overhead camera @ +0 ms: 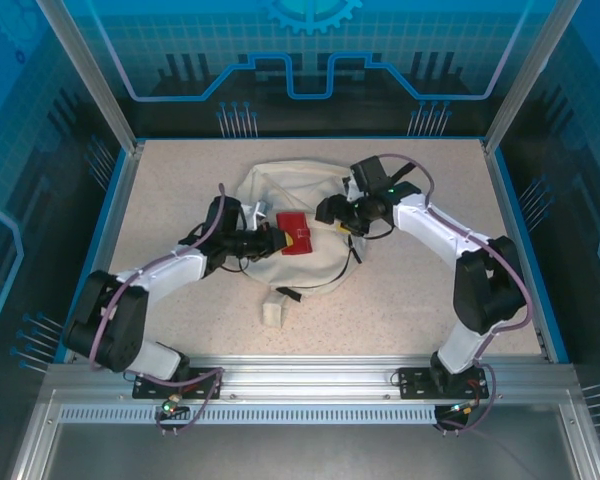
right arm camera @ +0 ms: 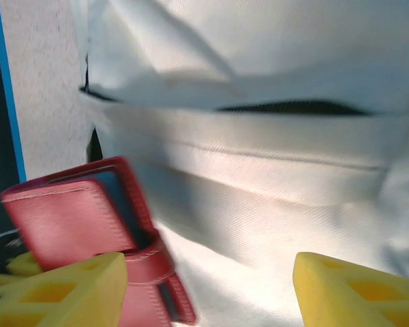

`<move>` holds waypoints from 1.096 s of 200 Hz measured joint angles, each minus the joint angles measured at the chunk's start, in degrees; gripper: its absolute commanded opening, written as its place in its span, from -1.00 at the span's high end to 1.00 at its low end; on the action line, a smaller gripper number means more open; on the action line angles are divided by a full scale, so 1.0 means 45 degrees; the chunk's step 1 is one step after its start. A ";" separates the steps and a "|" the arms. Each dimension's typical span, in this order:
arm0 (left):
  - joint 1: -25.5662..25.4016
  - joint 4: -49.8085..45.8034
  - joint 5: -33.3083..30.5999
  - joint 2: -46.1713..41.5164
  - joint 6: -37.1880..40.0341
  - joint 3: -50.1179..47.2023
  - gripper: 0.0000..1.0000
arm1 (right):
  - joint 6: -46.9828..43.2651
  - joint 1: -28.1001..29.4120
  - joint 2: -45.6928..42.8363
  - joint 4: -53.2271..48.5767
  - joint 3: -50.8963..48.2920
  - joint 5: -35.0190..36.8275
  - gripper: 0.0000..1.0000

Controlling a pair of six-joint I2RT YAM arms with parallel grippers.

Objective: Pack the student bag

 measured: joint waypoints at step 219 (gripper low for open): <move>0.1025 -0.3920 -0.4124 -0.0845 -0.1530 0.1413 0.83 | 0.0782 0.3070 0.1953 0.0112 0.0330 0.2895 -0.28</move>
